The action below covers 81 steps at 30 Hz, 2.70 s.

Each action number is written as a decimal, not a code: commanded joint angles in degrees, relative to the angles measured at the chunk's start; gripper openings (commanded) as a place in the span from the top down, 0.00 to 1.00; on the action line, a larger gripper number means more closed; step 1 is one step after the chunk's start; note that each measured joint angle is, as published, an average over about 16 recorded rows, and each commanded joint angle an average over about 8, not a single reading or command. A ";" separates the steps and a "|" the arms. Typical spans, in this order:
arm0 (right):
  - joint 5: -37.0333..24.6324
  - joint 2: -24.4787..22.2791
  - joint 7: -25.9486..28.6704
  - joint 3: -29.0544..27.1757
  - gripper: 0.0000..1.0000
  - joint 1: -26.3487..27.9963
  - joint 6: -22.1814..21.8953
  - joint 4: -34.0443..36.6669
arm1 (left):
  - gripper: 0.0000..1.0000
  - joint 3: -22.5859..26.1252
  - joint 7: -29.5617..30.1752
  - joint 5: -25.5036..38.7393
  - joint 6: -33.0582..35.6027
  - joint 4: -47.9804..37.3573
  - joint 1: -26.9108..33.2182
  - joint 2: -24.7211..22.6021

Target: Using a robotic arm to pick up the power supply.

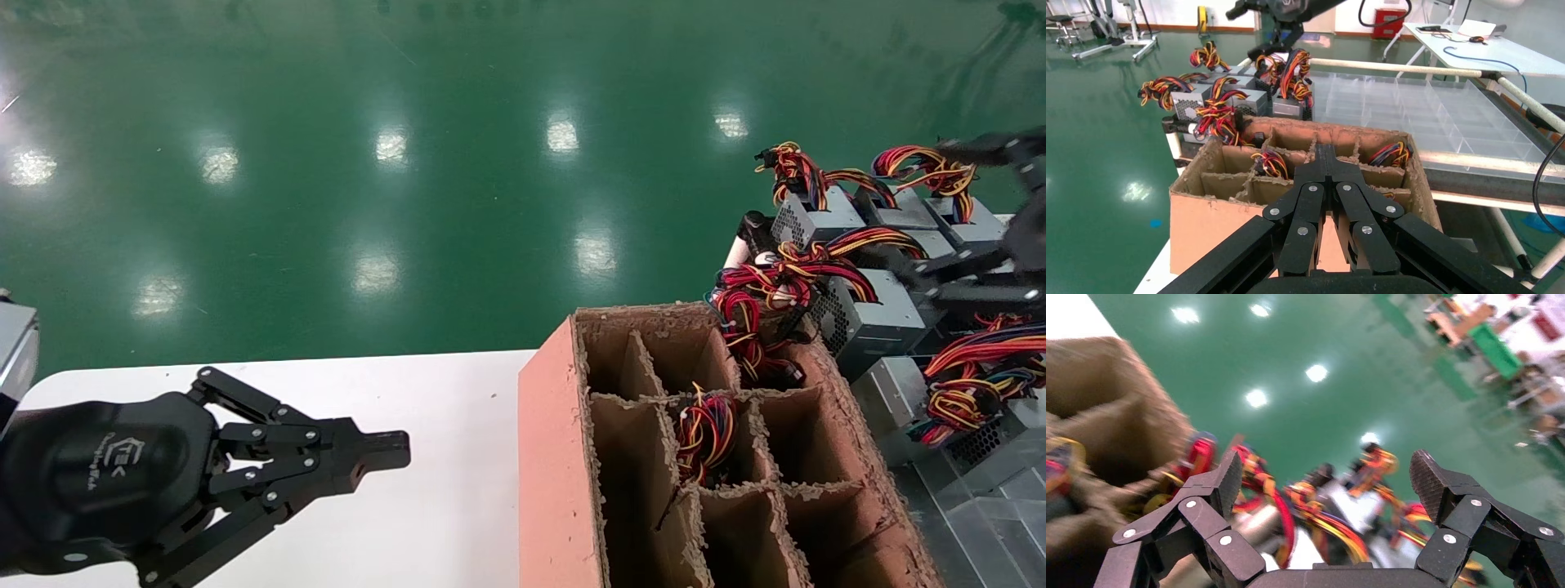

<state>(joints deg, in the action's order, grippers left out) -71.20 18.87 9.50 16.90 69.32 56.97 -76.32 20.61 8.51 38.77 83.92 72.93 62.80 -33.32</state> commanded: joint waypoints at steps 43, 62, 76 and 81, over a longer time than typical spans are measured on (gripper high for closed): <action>27.18 14.96 1.16 -0.81 0.00 -7.19 26.61 2.54 | 0.00 0.03 -0.02 -0.02 -0.01 0.00 0.01 0.01; 29.99 16.46 1.25 -0.90 0.00 -7.97 29.27 2.84 | 0.00 0.03 -0.02 -0.06 -0.03 -0.01 0.00 0.02; 29.49 16.20 1.24 -0.90 0.00 -7.83 28.83 2.79 | 0.00 0.03 -0.02 -0.06 -0.04 -0.01 0.00 0.02; 29.41 16.17 1.24 -0.90 0.00 -7.81 28.76 2.77 | 0.00 0.03 -0.02 -0.06 -0.04 -0.01 0.00 0.02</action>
<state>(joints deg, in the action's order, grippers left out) -41.78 35.05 10.75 16.00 61.51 85.74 -73.55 20.64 8.49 38.71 83.89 72.92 62.80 -33.29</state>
